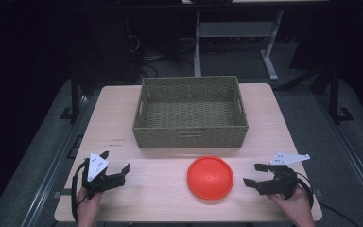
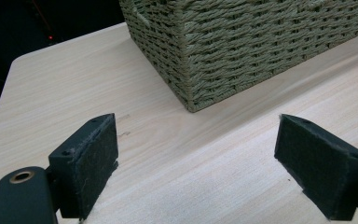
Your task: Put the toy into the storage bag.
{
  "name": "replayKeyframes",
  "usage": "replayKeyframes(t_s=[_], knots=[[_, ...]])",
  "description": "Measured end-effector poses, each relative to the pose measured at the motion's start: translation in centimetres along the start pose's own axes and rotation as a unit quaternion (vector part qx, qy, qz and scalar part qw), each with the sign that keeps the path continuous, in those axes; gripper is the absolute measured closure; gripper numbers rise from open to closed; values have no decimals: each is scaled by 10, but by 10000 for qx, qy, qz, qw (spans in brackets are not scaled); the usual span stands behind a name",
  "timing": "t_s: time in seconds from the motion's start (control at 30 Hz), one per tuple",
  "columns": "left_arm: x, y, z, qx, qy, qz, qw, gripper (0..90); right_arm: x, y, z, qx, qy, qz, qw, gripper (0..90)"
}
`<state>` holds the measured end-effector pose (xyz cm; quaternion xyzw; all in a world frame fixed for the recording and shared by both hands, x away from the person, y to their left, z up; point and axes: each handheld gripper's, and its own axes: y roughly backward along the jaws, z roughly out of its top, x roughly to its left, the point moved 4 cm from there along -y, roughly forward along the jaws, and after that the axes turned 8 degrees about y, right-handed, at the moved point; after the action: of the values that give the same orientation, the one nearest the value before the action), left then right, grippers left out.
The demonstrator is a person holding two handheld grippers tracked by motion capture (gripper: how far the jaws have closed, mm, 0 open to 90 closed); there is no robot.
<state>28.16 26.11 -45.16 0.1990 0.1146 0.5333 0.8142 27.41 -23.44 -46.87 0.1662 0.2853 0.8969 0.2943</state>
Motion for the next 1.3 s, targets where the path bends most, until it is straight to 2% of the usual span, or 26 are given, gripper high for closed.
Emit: replayKeyframes(t_s=[0.23, 0.43, 0.5, 0.8, 0.93, 1.3], knots=[[-1, 0, 0, -10, -7, -4, 10000, 128, 1, -8, 9, 72, 127, 107, 9998, 206], [1, 0, 0, 7, -12, 13, 10000, 128, 1, -14, 19, 99, 107, 232, 9996, 224], [0, -1, 0, 19, 0, 8, 10000, 129, 0, -19, 23, 183, 52, 320, 9993, 223], [1, 0, 0, 3, 14, 26, 10000, 128, -3, -42, 42, 455, 98, 451, 9979, 241], [1, 0, 0, 1, 11, 19, 10000, 128, -1, -51, 47, 475, 175, 425, 9978, 270], [-3, -2, 0, 27, -36, -36, 10000, 128, 6, -64, 41, 628, 128, 359, 9973, 296]])
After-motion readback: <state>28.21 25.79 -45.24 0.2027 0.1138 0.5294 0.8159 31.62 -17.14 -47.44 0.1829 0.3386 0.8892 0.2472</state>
